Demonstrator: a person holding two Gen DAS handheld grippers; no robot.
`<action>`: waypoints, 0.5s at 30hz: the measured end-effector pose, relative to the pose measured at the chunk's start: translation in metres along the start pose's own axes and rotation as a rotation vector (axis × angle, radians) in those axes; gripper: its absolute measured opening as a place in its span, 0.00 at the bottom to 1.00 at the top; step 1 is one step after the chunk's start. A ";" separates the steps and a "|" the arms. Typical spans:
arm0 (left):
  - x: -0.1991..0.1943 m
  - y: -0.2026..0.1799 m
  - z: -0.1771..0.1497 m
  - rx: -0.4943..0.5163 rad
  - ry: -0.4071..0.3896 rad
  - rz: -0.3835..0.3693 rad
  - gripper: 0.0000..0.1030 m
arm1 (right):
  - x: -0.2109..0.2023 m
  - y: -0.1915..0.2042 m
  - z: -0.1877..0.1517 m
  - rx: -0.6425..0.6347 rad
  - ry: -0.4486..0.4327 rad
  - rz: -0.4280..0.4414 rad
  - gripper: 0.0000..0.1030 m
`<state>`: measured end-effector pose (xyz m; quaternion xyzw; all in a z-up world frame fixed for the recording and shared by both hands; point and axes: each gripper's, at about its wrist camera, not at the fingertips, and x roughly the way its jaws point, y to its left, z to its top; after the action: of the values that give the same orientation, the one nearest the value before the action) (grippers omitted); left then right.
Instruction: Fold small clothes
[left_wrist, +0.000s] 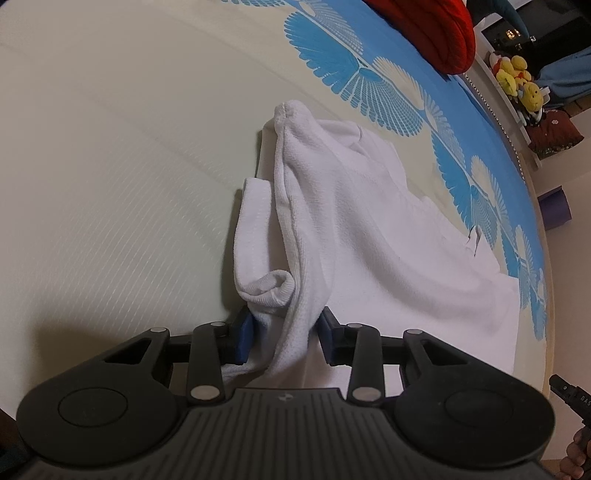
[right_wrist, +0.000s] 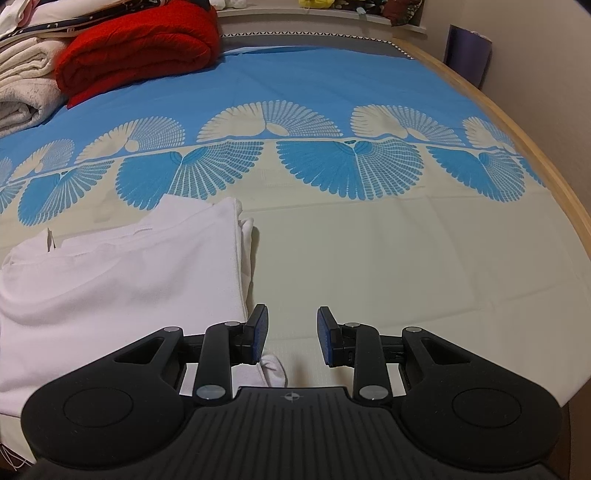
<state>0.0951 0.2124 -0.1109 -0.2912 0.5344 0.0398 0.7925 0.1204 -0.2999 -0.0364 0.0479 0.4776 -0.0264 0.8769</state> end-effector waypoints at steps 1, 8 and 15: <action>0.000 0.000 0.000 0.000 0.000 0.000 0.39 | 0.000 0.000 0.000 -0.002 0.000 0.000 0.29; 0.000 -0.003 0.000 0.013 -0.001 0.017 0.37 | 0.001 0.002 -0.001 -0.009 0.002 -0.003 0.29; 0.000 -0.012 0.001 0.023 0.002 0.055 0.28 | 0.000 0.000 -0.002 -0.017 -0.004 -0.003 0.29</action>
<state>0.1005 0.2027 -0.1055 -0.2670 0.5434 0.0551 0.7939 0.1190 -0.2995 -0.0377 0.0397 0.4762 -0.0237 0.8781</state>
